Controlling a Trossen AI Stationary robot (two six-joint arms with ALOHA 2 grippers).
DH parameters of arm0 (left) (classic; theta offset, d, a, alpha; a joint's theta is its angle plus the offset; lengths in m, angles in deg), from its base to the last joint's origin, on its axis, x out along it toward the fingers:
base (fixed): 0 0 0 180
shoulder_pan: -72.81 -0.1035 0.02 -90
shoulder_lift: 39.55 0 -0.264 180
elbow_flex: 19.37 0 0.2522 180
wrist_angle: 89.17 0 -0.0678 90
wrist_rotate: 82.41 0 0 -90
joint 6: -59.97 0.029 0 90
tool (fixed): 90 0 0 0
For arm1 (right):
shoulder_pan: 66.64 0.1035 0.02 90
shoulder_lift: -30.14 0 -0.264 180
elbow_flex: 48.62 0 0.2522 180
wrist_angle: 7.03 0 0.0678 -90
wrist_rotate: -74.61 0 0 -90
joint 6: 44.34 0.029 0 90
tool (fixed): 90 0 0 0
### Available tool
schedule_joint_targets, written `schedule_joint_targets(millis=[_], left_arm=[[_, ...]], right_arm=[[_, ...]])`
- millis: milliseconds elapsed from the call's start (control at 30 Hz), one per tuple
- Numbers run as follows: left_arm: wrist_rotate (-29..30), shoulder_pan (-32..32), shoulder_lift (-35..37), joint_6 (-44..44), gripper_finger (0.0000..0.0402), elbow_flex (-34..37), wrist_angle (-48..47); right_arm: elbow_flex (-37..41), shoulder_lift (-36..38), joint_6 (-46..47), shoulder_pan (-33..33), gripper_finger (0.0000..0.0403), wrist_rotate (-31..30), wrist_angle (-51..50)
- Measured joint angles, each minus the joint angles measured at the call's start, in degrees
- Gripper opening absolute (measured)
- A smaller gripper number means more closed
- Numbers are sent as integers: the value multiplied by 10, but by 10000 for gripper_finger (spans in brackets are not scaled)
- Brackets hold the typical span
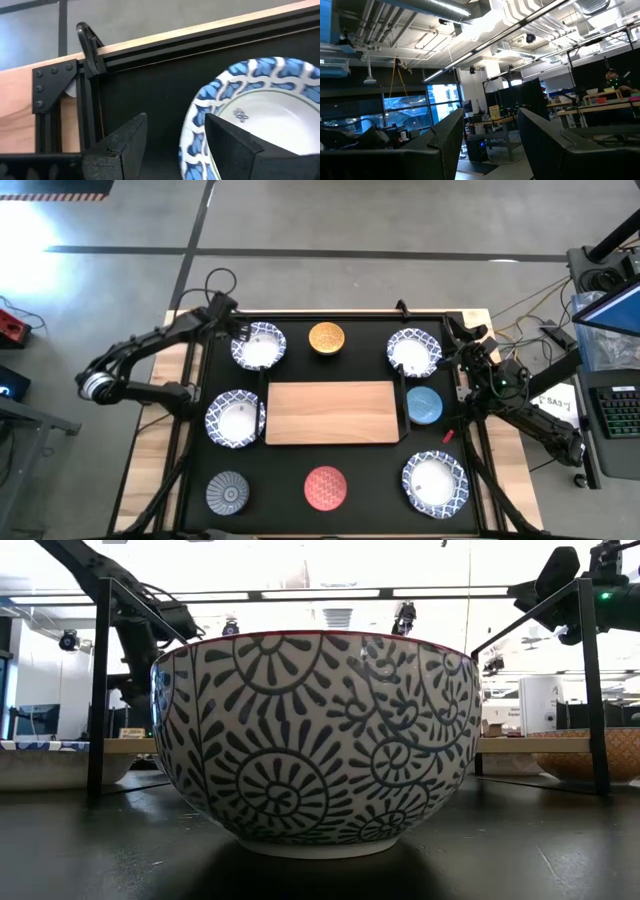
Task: Place and stack bowls onto a shelf
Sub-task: Put the top left white patterned bowl on the shelf
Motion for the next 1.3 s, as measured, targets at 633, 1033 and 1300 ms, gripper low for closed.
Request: schedule_joint_targets(millis=[633, 1033, 1300], left_arm=[[-2, -4, -73, -73, 217, -8, -2], [-26, -4, -142, -77, 217, -58, -22], [-33, -3, -177, -62, 212, -60, -25]], right_arm=[[0, 0, 0, 0, 176, 0, 0], [0, 0, 0, 0, 176, 0, 0], [0, 0, 0, 0, 176, 0, 0]])
